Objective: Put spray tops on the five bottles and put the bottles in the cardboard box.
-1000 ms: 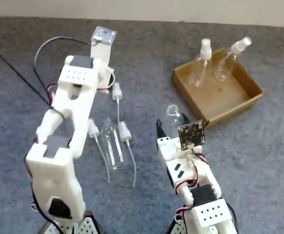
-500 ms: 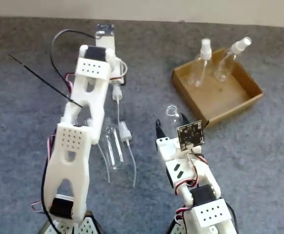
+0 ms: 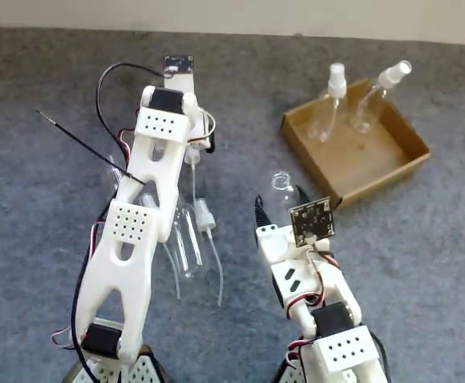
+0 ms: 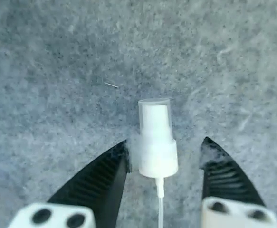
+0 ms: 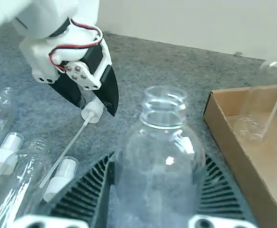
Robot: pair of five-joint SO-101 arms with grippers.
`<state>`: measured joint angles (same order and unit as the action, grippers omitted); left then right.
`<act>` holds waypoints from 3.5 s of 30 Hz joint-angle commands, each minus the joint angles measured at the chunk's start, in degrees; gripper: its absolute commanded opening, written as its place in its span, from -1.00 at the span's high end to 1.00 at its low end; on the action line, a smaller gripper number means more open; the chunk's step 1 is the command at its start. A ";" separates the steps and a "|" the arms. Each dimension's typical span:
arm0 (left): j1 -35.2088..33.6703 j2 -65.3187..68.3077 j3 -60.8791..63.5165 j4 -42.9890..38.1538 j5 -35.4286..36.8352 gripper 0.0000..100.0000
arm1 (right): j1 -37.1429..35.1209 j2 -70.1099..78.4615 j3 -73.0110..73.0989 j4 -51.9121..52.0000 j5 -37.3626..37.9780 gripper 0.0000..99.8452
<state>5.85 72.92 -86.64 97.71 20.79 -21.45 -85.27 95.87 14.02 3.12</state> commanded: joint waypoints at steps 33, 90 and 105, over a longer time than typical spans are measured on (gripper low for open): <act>0.57 -1.27 2.95 0.70 0.44 0.95 | 0.66 -0.92 2.33 -1.63 0.09 0.66; 16.57 -70.37 16.48 3.08 -7.38 0.99 | -6.64 -1.01 2.33 -1.63 0.09 0.65; 19.30 -87.34 45.41 0.00 -7.47 0.99 | -9.19 -1.89 1.80 -1.19 0.09 0.65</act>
<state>24.31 -10.86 -43.65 100.35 13.76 -30.07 -85.27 95.87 14.02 3.12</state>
